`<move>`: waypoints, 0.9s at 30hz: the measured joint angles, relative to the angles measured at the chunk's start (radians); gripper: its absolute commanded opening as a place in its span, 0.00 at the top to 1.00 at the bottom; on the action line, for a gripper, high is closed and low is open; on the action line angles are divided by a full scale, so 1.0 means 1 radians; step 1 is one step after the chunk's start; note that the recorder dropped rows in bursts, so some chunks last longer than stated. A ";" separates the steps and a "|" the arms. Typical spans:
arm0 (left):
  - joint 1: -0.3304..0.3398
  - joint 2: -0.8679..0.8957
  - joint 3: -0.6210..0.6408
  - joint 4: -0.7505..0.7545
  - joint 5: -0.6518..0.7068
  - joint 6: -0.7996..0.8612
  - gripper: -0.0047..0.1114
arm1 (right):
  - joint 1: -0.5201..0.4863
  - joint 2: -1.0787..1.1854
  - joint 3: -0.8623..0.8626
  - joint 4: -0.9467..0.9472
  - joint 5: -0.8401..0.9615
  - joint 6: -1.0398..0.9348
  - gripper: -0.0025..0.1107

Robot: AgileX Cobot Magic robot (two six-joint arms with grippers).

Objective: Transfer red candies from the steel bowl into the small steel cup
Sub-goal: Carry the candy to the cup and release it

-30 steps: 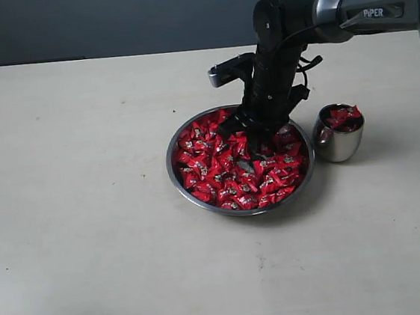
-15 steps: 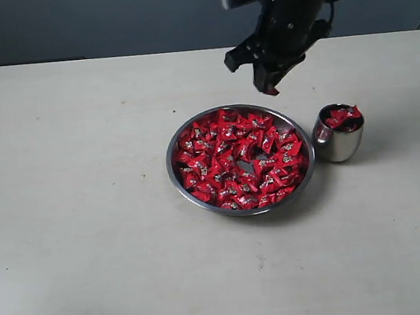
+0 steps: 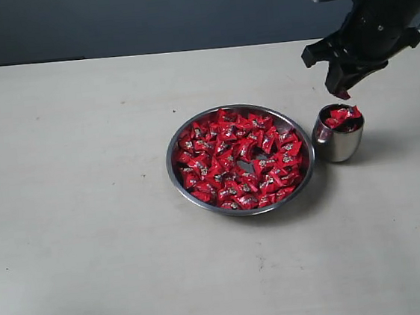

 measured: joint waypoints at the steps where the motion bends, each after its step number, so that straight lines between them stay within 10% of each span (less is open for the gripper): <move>1: 0.000 0.000 0.000 0.000 0.000 0.000 0.96 | 0.000 0.000 0.021 0.016 -0.030 -0.009 0.98; 12: 0.000 0.000 0.000 0.000 0.000 0.000 0.96 | 0.000 0.084 0.033 0.016 -0.094 -0.033 0.97; 20: 0.000 0.000 0.000 0.000 0.000 0.000 0.96 | 0.000 0.092 0.033 -0.011 -0.099 -0.035 0.66; 27: 0.000 0.000 0.000 0.000 0.000 0.000 0.96 | 0.000 0.087 0.033 -0.011 -0.090 -0.035 0.66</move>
